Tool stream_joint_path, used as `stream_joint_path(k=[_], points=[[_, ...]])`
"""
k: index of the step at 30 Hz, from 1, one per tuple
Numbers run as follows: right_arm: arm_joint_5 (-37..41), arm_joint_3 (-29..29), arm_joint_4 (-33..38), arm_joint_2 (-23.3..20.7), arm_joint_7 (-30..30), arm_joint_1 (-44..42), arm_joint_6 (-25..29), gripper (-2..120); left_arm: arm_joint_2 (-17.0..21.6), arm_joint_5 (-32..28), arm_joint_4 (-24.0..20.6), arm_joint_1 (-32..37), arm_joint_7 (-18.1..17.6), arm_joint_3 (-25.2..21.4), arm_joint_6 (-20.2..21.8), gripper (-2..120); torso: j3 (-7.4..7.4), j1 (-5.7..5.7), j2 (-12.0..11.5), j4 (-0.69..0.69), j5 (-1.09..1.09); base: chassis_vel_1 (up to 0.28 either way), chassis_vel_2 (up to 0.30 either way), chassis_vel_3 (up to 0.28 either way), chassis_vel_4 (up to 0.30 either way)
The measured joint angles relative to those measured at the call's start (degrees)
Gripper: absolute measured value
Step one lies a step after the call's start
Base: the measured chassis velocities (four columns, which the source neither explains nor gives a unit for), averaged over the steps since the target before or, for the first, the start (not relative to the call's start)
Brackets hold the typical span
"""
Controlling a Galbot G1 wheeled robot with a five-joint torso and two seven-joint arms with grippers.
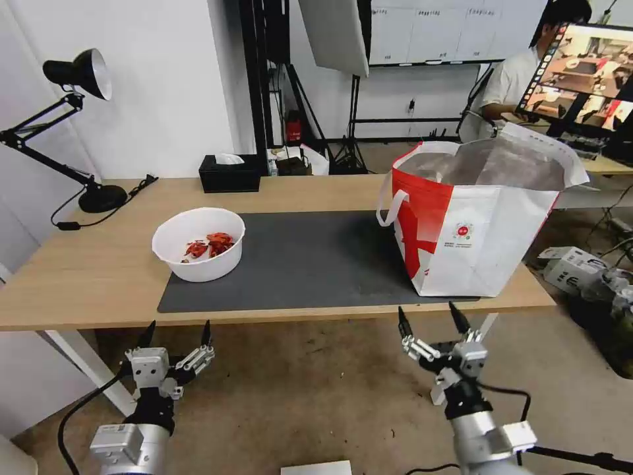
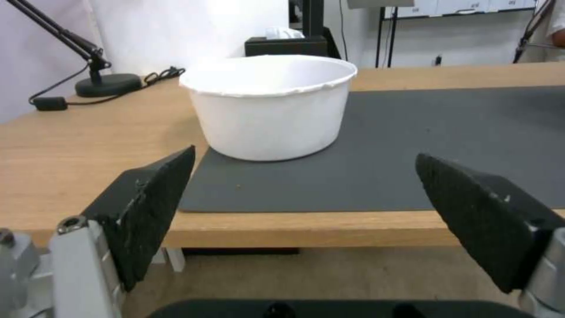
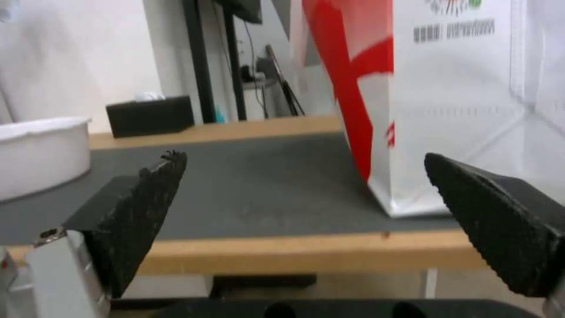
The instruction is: Pick up the trash from the table and place it into the takeout bag.
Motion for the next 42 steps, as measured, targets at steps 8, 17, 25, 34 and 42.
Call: stream_joint_path(k=[8,17,25,34,42], points=[[-1.7,-0.9,-1.5,1.6,3.0,-0.5,-2.3,100,0.3,0.0,0.1,0.0,0.0,0.1,0.0,100,0.0,0.0,0.0,0.0,0.0,0.0,0.0,0.0,0.0],[-1.8,-0.9,-1.1,1.8,3.8,-0.6,-3.5,100,0.4,-0.1,0.4,-0.4,0.1,0.5,0.0,100,0.0,0.0,0.0,0.0,0.0,0.0,0.0,0.0,0.0],[-1.6,-0.9,-0.7,1.6,3.9,-0.6,-4.2,100,0.2,-0.1,0.4,-0.4,0.1,0.5,0.0,100,0.0,0.0,0.0,0.0,0.0,0.0,0.0,0.0,0.0],[-1.8,-0.8,-0.4,1.2,3.7,0.3,-4.1,100,0.0,-0.1,0.6,-0.4,0.1,0.6,0.1,100,0.0,0.0,0.0,0.0,0.0,0.0,0.0,0.0,0.0],[-1.8,-0.6,-0.6,0.3,3.8,1.2,-4.5,100,0.0,0.0,1.0,-0.7,0.1,0.8,0.1,100,0.0,0.0,0.0,0.0,0.01,0.0,0.0,0.0,0.0]])
